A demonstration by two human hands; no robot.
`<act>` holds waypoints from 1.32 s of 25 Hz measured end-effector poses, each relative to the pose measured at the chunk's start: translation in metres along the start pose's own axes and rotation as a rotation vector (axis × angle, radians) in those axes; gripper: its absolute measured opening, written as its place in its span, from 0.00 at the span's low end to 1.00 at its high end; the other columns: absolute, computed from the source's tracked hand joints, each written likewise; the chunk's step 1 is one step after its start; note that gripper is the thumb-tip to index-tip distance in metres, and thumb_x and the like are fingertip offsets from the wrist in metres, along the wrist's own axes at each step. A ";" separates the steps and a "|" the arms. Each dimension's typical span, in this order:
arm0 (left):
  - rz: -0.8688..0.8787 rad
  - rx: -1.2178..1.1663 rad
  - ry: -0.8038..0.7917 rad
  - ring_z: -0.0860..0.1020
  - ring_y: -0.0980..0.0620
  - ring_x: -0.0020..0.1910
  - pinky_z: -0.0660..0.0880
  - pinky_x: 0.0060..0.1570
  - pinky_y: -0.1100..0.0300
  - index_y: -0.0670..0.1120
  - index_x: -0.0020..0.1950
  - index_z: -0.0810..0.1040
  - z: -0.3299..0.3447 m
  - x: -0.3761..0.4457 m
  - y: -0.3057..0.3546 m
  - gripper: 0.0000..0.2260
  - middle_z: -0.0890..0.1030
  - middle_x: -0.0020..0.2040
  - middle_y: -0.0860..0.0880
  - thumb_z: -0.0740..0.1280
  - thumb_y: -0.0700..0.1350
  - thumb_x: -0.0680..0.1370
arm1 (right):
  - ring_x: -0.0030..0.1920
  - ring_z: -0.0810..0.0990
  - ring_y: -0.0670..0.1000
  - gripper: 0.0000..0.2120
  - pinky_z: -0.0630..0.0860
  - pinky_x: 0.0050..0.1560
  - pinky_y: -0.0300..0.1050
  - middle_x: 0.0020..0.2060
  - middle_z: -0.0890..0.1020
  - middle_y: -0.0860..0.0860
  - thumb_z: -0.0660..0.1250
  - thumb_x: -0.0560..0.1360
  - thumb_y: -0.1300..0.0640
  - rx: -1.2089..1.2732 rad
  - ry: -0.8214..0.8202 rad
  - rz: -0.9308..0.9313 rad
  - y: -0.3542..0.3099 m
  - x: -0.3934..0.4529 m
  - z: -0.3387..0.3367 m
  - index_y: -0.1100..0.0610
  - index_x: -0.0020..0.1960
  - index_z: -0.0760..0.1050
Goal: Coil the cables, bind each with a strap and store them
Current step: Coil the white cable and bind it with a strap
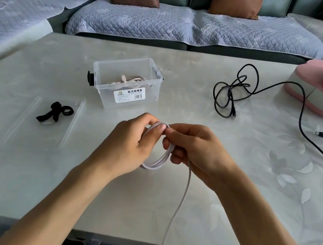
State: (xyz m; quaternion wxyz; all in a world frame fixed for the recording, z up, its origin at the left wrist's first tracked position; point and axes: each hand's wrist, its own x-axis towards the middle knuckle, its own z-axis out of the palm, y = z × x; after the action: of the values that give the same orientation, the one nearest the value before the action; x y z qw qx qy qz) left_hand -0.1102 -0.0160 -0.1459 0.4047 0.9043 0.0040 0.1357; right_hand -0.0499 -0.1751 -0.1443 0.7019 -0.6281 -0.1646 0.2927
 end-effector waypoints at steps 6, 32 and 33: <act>0.021 0.078 -0.068 0.71 0.55 0.27 0.64 0.27 0.65 0.50 0.50 0.79 -0.003 0.001 -0.005 0.06 0.74 0.27 0.54 0.63 0.48 0.81 | 0.26 0.67 0.47 0.12 0.69 0.29 0.39 0.31 0.79 0.53 0.65 0.80 0.59 -0.055 0.092 0.035 0.000 0.000 0.001 0.68 0.47 0.81; -0.212 -0.216 0.105 0.70 0.51 0.20 0.68 0.24 0.61 0.46 0.47 0.79 0.011 -0.006 0.007 0.11 0.76 0.27 0.51 0.58 0.44 0.84 | 0.34 0.75 0.45 0.08 0.73 0.39 0.41 0.34 0.77 0.43 0.58 0.81 0.60 -0.784 -0.010 -0.234 -0.002 -0.003 -0.005 0.62 0.48 0.74; -0.225 -0.255 0.130 0.71 0.51 0.21 0.69 0.24 0.62 0.46 0.49 0.79 0.011 -0.006 0.008 0.10 0.77 0.27 0.51 0.58 0.43 0.84 | 0.34 0.76 0.43 0.08 0.73 0.37 0.37 0.32 0.77 0.42 0.60 0.81 0.61 -0.777 0.048 -0.260 0.001 -0.004 -0.005 0.60 0.47 0.76</act>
State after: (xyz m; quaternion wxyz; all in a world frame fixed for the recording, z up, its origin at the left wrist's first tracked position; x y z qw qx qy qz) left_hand -0.1139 -0.0304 -0.1486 0.5275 0.8289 0.1142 0.1472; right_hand -0.0501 -0.1817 -0.1455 0.4471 -0.8271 -0.3247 0.1026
